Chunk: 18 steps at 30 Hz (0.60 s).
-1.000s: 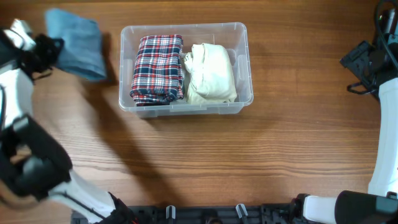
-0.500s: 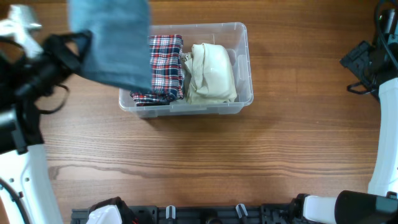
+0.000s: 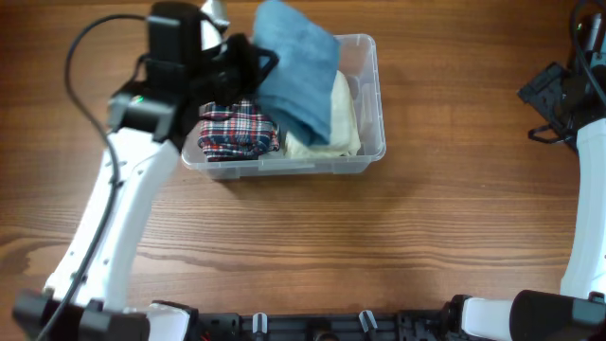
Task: Pack container
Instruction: 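Lift the denim shorts and carry them into the bin's right side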
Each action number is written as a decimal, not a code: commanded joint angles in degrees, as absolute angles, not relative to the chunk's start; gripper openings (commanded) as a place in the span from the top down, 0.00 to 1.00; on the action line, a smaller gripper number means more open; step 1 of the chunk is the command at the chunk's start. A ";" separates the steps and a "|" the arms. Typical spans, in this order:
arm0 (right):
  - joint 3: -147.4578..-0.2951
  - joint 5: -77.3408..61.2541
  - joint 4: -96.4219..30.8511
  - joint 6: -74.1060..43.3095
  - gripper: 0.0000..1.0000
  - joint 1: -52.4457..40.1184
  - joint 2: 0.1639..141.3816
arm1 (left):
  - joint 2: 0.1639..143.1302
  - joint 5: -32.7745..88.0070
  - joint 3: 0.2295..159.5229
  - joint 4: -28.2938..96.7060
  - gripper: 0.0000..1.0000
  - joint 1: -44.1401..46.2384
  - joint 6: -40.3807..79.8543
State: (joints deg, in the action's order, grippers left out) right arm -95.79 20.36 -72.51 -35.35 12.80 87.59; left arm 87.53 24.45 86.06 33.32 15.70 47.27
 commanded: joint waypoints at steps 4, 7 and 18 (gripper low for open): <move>-95.83 20.18 -72.44 -36.16 0.00 12.88 88.29 | 91.50 15.07 87.00 24.95 0.96 23.27 56.86; -95.83 20.18 -72.42 -36.18 0.00 12.88 88.29 | 93.43 7.07 87.00 24.77 0.96 26.22 62.81; -95.83 20.18 -72.42 -36.18 0.00 12.88 88.29 | 100.38 0.80 87.00 24.40 0.79 29.74 63.46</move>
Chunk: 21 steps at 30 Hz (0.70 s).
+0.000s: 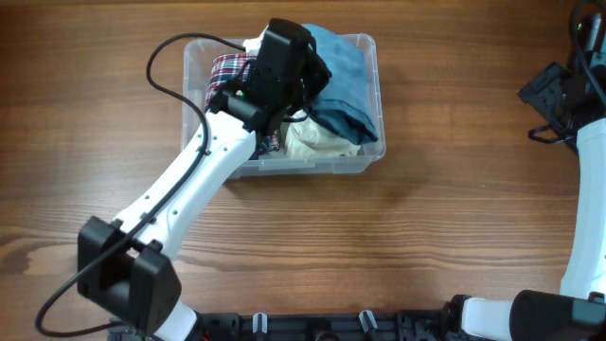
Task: Pack container
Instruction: 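Lift the denim shorts and carry them into the bin's right side, then release the shorts and press them flat with the left gripper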
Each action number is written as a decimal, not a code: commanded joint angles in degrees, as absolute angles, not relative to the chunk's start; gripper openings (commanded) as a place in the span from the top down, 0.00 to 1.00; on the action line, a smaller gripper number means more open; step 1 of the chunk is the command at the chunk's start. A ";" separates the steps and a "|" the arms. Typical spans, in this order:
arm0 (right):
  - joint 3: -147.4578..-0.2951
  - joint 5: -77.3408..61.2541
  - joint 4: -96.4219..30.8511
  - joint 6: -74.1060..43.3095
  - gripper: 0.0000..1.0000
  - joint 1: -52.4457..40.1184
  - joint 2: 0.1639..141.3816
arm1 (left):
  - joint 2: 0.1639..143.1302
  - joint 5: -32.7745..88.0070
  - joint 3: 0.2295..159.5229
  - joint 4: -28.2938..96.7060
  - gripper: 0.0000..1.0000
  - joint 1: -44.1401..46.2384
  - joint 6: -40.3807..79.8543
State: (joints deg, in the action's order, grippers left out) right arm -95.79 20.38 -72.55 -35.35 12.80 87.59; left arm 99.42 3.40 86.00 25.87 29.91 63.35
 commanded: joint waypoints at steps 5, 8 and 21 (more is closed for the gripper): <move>-95.83 20.18 -72.42 -36.16 0.00 12.88 88.29 | 101.32 2.74 87.00 26.63 0.44 29.78 63.42; -95.83 20.18 -72.42 -36.16 0.00 12.88 88.29 | 101.32 2.74 87.00 27.62 0.34 29.78 59.07; -95.83 20.18 -72.42 -36.16 0.00 12.88 88.29 | 99.39 4.40 87.02 26.70 0.00 29.43 23.86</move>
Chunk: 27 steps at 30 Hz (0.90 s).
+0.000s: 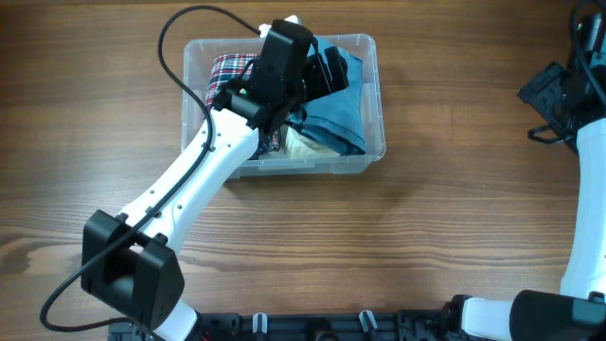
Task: Pack container
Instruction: 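Release the shorts and press them flat with the left gripper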
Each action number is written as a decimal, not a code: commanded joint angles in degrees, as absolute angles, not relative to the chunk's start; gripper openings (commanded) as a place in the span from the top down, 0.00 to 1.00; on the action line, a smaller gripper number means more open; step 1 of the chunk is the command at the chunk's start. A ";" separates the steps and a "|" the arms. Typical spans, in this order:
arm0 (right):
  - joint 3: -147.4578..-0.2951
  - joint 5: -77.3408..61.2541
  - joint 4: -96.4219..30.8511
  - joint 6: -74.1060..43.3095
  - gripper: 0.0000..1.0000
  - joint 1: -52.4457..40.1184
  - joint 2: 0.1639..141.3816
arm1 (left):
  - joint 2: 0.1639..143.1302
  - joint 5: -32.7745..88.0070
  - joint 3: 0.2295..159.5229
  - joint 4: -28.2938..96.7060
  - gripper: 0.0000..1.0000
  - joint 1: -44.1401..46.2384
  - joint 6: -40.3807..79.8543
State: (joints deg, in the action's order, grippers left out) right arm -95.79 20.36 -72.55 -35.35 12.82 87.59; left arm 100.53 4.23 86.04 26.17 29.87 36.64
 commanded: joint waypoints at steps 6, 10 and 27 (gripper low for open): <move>-95.83 20.18 -72.42 -36.16 0.00 12.88 88.29 | 92.51 0.21 87.02 31.38 0.01 27.03 19.42; -95.83 20.18 -72.42 -36.18 0.00 12.88 88.29 | 88.07 -1.80 87.02 29.39 0.00 26.57 16.69; -95.83 20.18 -72.42 -36.16 0.00 12.88 88.29 | 108.44 -1.85 87.00 34.41 0.96 26.09 17.15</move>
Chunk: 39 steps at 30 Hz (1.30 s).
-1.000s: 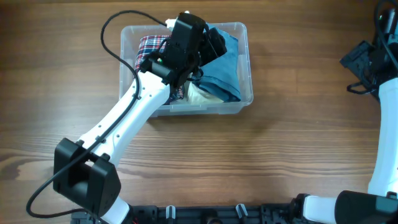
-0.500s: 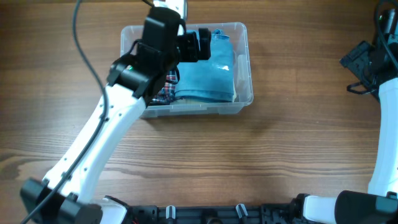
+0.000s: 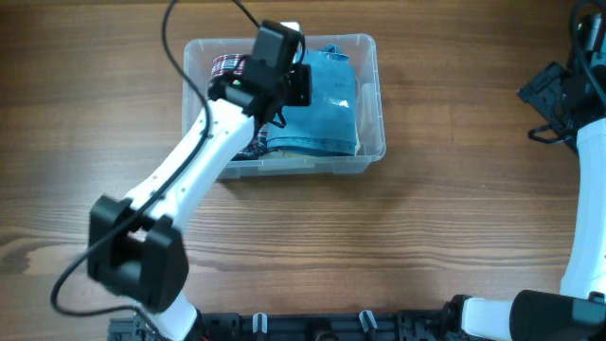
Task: Pack container
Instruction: 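Release the shorts and press them flat with the left gripper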
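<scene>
A clear plastic container (image 3: 377, 142) stands at the back middle of the table. A blue cloth (image 3: 327, 114) lies spread flat in its right half. A red plaid cloth (image 3: 225, 66) shows at its left end, partly under my left arm. My left gripper (image 3: 298, 85) hangs over the blue cloth's left edge, inside the container's outline. Its fingers are seen from above as one dark block, so their state does not show. My right gripper (image 3: 542, 99) sits far off at the table's right edge, away from the container.
The left arm (image 3: 189, 180) stretches diagonally from the front left to the container. The right arm (image 3: 587, 189) stands along the right edge. A black rail (image 3: 312, 327) runs along the front edge. Wooden table (image 3: 426, 227) surrounds the container.
The blue cloth was bunched and angled under my left gripper; now it lies flat across the container's right half, covering the cream cloth. My left gripper has shifted slightly back and left.
My left gripper held the blue cloth up over the container's back, above the plaid and cream cloths. Then it was over the container's middle with the cloth draped low. Then the cloth sat bunched inside. Now it lies flat in the right half. The right arm stayed still.
</scene>
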Each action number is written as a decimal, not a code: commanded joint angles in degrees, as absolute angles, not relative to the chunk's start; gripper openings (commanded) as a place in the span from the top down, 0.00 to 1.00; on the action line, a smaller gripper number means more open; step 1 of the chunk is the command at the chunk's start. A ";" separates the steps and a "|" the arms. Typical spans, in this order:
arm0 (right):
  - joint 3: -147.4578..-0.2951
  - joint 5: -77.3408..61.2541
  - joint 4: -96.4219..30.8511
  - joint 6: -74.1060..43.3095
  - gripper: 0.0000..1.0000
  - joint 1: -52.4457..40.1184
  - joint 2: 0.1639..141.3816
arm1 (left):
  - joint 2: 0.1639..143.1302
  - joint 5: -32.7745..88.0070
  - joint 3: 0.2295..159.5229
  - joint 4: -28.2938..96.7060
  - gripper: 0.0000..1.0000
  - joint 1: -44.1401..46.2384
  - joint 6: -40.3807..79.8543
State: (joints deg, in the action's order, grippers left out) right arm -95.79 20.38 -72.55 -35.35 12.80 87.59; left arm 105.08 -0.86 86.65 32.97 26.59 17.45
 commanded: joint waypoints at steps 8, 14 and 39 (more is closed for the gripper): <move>-95.83 20.18 -72.42 -36.14 0.00 12.88 88.29 | 110.48 -1.78 87.50 35.38 0.96 26.20 17.12; -95.83 20.18 -72.42 -36.16 0.00 12.88 88.29 | 100.07 -1.83 89.97 35.64 0.96 26.20 17.12; -95.83 20.18 -72.42 -36.18 0.00 12.88 88.29 | 103.53 1.61 93.12 43.51 0.96 26.39 18.35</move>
State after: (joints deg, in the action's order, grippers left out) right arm -95.79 20.36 -72.55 -35.35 12.80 87.59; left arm 108.03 1.41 90.63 47.40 26.46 21.23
